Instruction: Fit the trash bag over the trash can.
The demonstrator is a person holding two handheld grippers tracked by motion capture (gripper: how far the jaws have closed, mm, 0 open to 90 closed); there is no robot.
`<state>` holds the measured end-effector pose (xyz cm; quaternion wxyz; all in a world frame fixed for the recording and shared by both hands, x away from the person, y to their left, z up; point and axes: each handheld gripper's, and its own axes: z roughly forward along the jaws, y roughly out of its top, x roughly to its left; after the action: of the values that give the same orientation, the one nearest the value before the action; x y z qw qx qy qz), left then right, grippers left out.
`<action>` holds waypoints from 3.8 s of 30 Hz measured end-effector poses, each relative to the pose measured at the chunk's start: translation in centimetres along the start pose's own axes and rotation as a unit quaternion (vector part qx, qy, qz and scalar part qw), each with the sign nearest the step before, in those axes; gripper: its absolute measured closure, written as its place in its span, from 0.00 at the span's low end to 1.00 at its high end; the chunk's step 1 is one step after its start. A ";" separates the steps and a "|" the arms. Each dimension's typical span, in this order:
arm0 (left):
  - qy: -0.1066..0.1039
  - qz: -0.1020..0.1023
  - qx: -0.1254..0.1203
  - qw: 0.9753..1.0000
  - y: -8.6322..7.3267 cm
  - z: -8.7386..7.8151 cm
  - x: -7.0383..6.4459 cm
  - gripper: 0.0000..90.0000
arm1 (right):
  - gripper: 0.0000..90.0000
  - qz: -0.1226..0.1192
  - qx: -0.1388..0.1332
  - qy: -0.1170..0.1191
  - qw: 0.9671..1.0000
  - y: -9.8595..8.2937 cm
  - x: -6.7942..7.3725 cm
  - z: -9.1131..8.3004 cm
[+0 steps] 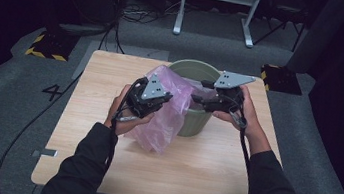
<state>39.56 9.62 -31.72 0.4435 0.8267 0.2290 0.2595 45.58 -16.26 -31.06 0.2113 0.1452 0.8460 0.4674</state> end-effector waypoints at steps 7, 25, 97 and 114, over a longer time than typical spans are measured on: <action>-0.004 -0.001 -0.004 1.000 0.3 0.2 0.0 1.00 | 0.24 -0.039 -0.020 0.056 0.997 1.2 2.4 -0.2; 0.001 -0.025 -0.025 0.999 0.4 -2.8 0.7 0.47 | 1.00 -0.019 -0.014 0.023 0.999 1.3 2.3 1.4; -0.014 -0.022 -0.041 0.999 -2.4 -2.0 0.6 0.98 | 0.23 -0.058 -0.074 -0.011 0.996 -0.5 12.4 -4.3; 0.005 -0.040 -0.045 0.998 -3.2 -2.8 2.2 0.97 | 1.00 -0.055 -0.042 -0.168 0.983 -1.9 8.6 -4.8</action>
<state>39.00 14.32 -32.56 0.4893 0.7948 0.2523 0.2555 35.66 -16.97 -32.30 0.3813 0.1661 0.7851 0.4589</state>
